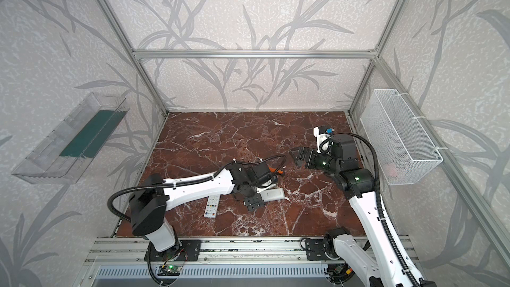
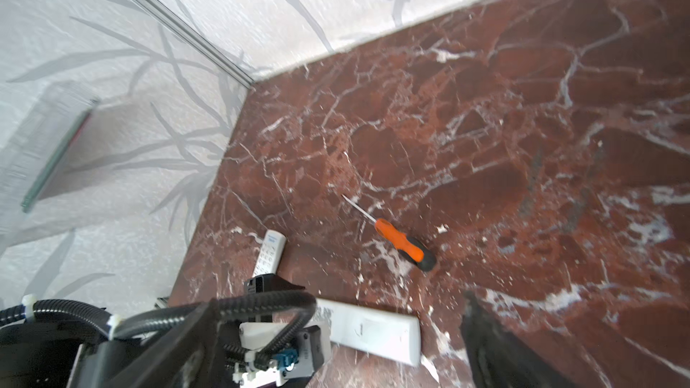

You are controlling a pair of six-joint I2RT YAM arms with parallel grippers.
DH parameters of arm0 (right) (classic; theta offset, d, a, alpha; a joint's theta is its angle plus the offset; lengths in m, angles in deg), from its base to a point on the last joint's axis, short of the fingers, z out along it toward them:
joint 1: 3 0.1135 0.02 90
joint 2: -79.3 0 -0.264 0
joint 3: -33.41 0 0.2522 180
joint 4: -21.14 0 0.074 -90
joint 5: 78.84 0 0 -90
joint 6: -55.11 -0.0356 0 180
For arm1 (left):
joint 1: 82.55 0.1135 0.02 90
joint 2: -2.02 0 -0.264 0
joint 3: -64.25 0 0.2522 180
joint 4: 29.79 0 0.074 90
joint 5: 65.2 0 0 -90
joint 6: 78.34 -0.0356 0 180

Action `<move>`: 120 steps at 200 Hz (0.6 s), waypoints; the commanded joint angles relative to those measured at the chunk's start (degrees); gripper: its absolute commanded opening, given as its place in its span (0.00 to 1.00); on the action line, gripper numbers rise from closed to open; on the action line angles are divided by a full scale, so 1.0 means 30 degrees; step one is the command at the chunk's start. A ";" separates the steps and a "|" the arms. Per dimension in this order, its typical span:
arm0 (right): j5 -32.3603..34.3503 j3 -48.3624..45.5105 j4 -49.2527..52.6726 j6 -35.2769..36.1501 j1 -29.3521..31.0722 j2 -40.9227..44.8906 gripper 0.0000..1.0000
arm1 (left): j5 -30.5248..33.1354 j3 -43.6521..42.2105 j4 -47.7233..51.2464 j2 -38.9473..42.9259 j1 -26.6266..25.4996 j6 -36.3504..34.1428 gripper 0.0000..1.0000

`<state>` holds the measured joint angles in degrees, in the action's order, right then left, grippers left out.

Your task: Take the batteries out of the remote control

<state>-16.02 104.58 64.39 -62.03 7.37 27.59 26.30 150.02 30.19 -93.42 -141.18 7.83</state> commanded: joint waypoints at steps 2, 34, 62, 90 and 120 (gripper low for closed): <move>-0.2043 -0.0680 -0.4990 -0.1940 -0.0081 -0.1122 0.99 | -0.1750 -0.1247 -0.0212 0.2014 0.1142 0.3995 0.97; -0.4086 -0.0716 -0.6929 0.1506 0.0132 -0.3488 0.99 | -0.5257 -0.4275 -0.3060 0.5771 0.4283 0.8695 0.97; -0.3453 0.0088 -0.3680 0.9467 0.2238 -0.4934 0.99 | -0.9150 -0.8734 -0.8440 0.9975 0.8421 1.4060 0.96; -0.2732 0.0325 0.0075 1.8988 0.6720 -0.6447 0.99 | -1.2513 -1.1492 -1.1898 1.1877 1.2494 1.8116 0.96; 0.1782 0.1813 0.3595 2.4907 1.0943 -1.0145 0.99 | -1.3813 -1.2050 -1.2238 1.2036 1.4316 1.8710 0.96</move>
<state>-19.98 105.93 62.82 -10.20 33.97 4.14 -7.64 114.59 -0.39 -58.05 -100.77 56.94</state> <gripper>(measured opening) 0.991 0.962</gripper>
